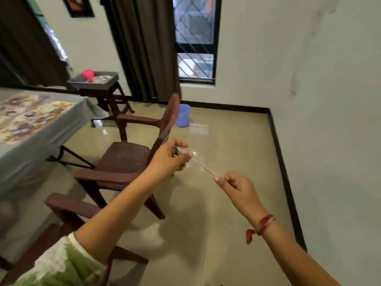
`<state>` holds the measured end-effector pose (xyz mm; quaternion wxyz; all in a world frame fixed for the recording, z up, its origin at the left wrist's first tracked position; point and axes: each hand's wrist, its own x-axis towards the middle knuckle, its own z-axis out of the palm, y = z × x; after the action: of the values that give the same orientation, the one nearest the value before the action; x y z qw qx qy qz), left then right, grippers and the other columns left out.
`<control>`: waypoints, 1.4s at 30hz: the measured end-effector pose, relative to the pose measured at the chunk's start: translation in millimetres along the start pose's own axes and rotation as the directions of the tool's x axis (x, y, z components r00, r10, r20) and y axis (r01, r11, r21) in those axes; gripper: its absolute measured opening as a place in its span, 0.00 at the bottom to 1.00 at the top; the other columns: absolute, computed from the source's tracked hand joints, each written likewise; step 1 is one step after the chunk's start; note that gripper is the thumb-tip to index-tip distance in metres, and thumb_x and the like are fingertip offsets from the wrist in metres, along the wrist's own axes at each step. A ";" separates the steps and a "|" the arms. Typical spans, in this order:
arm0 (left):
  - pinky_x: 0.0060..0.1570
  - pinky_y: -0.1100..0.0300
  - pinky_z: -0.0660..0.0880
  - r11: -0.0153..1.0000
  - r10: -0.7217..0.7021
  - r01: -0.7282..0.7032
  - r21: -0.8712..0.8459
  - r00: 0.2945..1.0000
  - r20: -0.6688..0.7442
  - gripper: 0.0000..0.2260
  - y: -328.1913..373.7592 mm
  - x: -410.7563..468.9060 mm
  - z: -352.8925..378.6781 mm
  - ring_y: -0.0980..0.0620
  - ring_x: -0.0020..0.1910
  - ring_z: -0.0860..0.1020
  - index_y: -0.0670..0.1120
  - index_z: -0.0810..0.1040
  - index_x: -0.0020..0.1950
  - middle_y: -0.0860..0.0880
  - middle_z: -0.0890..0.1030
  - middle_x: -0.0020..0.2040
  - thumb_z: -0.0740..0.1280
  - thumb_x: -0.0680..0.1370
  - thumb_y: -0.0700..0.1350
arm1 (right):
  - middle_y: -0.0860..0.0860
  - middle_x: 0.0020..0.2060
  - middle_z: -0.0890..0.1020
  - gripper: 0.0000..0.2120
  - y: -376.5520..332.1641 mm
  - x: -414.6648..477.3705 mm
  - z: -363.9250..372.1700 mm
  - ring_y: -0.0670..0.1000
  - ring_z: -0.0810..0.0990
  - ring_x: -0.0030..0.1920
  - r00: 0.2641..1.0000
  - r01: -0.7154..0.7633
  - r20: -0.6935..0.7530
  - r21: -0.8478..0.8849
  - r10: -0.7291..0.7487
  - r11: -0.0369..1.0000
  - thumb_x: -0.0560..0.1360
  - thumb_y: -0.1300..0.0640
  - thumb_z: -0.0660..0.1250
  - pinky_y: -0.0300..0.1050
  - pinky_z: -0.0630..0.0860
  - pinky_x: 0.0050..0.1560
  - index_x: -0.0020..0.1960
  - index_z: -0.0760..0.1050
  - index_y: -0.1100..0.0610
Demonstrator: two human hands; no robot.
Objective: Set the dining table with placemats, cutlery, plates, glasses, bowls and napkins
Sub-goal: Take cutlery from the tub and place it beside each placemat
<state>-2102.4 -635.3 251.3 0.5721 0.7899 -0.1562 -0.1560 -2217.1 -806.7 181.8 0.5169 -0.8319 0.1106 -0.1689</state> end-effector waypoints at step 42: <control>0.31 0.68 0.75 0.827 -0.542 0.072 -0.557 0.364 -0.758 0.08 -113.6 804.0 -173.2 0.56 0.33 0.80 0.44 0.80 0.47 0.47 0.82 0.37 0.62 0.81 0.38 | 0.50 0.33 0.78 0.12 86.6 925.9 347.8 0.52 0.79 0.37 0.175 0.187 0.977 0.086 -0.120 0.979 0.79 0.52 0.60 0.48 0.74 0.39 0.38 0.73 0.52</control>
<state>-1295.4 -795.4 140.0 0.6827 0.6145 0.3659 0.1495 -1230.0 -890.9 116.3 0.4272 -0.7692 -0.3219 0.3497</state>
